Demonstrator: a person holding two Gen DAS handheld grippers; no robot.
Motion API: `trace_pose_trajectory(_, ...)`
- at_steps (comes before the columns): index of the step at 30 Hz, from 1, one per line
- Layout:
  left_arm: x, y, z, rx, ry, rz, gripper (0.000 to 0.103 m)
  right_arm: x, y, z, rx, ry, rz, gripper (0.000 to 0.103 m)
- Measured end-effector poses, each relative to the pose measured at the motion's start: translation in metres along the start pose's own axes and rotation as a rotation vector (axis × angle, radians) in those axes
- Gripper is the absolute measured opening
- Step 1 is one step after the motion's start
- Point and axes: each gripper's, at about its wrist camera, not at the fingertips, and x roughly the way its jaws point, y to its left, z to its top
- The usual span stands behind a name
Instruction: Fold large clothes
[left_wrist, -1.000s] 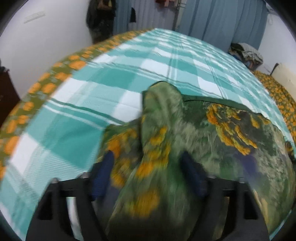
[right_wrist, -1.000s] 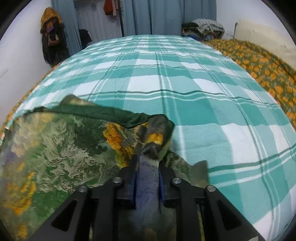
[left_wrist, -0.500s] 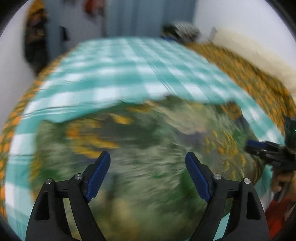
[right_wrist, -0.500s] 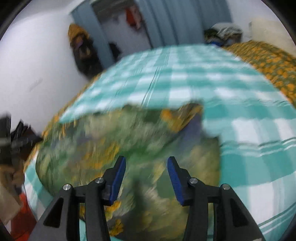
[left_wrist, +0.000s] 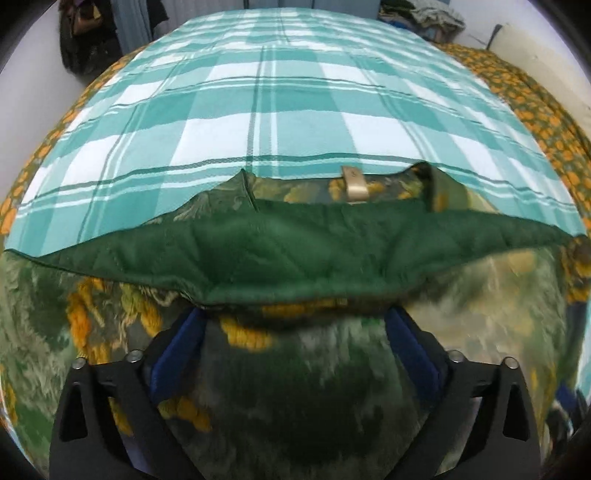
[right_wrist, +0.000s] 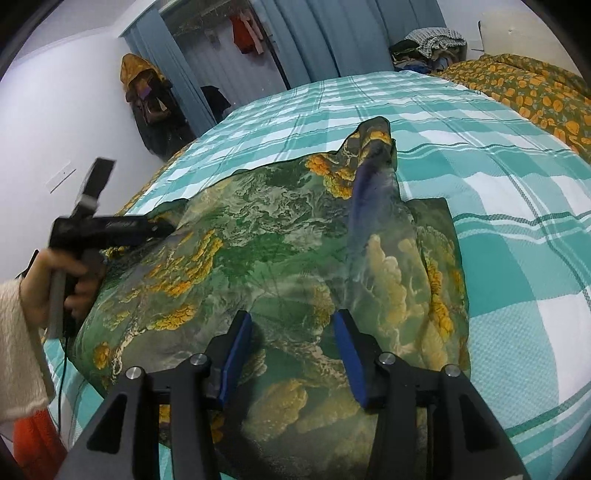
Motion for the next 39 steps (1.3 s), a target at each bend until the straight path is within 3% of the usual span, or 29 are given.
trace_pose_trajectory(4,0.001,0.002,-0.012,-0.001,-0.032,-0.009,0.102,0.001,-0.001,-0.001,-0.008,0.000,0.012,0.048)
trace_pose_trajectory(10,-0.036,-0.004,-0.034,0.073,-0.023,-0.068,0.099,-0.006,-0.001,-0.001,0.015,0.027,0.005,0.048)
trace_pose_trajectory(17,-0.084,-0.024,-0.112,0.269,-0.061,-0.075,0.099,-0.040,-0.004,-0.016,0.087,0.074,0.007,0.048)
trace_pose_trajectory(23,-0.118,-0.026,-0.159,0.286,-0.090,-0.108,0.099,-0.078,-0.012,-0.045,0.152,0.117,-0.015,0.049)
trace_pose_trajectory(25,-0.132,-0.029,-0.163,0.272,-0.116,-0.154,0.098,-0.090,-0.025,-0.057,0.238,0.113,-0.050,0.054)
trace_pose_trajectory(29,-0.140,-0.037,-0.153,0.225,-0.156,-0.217,0.098,-0.089,-0.060,-0.072,0.468,0.089,0.060,0.055)
trace_pose_trajectory(32,-0.125,-0.046,-0.145,0.225,-0.136,-0.213,0.098,-0.077,-0.074,-0.066,0.567,0.044,0.147,0.055)
trace_pose_trajectory(34,-0.103,-0.054,-0.146,0.239,-0.076,-0.176,0.098,-0.060,-0.078,-0.059,0.608,0.064,0.163,0.063)
trace_pose_trajectory(39,-0.087,-0.064,-0.157,0.291,-0.097,-0.130,0.102,-0.029,-0.099,-0.066,0.848,0.005,0.180,0.071)
